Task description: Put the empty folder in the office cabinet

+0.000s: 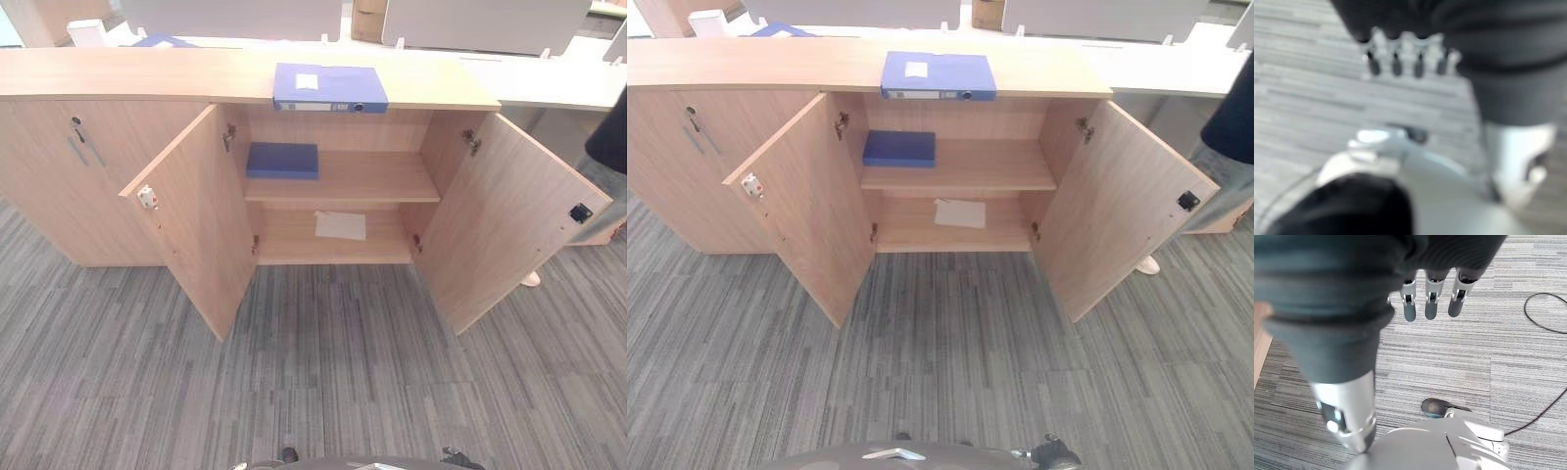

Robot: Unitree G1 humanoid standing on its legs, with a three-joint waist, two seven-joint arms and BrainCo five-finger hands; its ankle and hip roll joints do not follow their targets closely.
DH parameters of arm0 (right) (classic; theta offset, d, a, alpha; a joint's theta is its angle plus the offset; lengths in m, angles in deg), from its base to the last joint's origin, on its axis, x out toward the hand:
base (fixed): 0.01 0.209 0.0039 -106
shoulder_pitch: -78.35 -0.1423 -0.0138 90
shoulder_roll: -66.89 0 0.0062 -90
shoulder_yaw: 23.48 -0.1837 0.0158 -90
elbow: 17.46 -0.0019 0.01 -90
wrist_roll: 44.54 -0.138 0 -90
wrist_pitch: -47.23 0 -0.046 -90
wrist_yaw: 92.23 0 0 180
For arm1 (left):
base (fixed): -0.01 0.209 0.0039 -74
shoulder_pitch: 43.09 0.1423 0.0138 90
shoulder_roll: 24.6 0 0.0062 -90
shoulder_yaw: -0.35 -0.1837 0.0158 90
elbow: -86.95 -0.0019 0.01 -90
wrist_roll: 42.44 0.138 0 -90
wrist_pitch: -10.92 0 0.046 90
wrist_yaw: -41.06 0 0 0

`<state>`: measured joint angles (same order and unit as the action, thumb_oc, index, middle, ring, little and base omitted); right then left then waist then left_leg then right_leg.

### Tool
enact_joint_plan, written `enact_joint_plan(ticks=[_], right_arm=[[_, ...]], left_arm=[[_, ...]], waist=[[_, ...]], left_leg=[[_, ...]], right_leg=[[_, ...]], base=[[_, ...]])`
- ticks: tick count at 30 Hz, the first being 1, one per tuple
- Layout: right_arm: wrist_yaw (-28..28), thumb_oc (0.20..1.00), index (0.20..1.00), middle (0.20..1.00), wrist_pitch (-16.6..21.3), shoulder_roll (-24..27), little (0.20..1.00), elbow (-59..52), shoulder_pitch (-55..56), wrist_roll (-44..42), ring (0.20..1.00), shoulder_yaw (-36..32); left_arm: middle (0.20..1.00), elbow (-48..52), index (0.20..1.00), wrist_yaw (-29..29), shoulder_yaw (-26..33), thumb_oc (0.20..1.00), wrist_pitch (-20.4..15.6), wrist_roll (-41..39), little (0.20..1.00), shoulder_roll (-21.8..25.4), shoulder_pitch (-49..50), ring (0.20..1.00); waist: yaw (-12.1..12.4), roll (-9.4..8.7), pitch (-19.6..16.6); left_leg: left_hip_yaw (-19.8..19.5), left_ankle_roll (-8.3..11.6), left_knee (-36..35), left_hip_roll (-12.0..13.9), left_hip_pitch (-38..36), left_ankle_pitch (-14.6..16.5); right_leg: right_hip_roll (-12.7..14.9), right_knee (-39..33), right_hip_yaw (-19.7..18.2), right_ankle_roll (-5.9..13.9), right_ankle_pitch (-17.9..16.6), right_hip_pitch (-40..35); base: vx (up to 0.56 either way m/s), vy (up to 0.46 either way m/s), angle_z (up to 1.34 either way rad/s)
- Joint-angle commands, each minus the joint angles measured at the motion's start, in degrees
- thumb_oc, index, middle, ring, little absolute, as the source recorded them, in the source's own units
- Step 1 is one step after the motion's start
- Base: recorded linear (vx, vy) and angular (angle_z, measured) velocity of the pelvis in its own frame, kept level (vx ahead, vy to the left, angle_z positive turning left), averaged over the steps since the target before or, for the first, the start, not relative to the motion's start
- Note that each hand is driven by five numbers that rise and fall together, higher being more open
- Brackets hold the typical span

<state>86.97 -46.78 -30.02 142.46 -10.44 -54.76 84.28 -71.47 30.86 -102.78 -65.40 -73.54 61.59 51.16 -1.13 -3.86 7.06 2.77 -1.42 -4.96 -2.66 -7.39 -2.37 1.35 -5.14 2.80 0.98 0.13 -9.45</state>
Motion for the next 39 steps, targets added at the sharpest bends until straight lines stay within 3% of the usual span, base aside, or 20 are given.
enact_joint_plan(ticks=[1,39], right_arm=[[-0.33,1.000,1.000,1.000,0.20,3.74,1.000,1.14,-3.02,-0.70,1.000,-0.72],[1.56,1.000,1.000,1.000,0.90,4.27,1.000,1.66,-3.11,3.40,1.000,-0.80]], left_arm=[[1.000,-3.21,1.000,0.04,-1.04,1.000,0.92,-0.56,1.000,-2.96,-3.22,1.000],[1.000,-3.10,1.000,-2.68,-0.80,1.000,1.34,-0.40,1.000,-2.61,-3.16,1.000]], waist=[[0.29,3.10,0.27],[0.19,3.17,0.47]], left_leg=[[1.33,-2.71,0.17,-1.94,-2.20,7.82],[1.45,-3.17,0.22,-2.24,-2.30,7.99]], right_leg=[[-2.80,0.14,2.18,1.50,1.30,0.74],[-2.55,0.14,1.91,1.66,0.97,0.84]], base=[[0.00,0.000,0.00],[0.00,0.002,0.00]])
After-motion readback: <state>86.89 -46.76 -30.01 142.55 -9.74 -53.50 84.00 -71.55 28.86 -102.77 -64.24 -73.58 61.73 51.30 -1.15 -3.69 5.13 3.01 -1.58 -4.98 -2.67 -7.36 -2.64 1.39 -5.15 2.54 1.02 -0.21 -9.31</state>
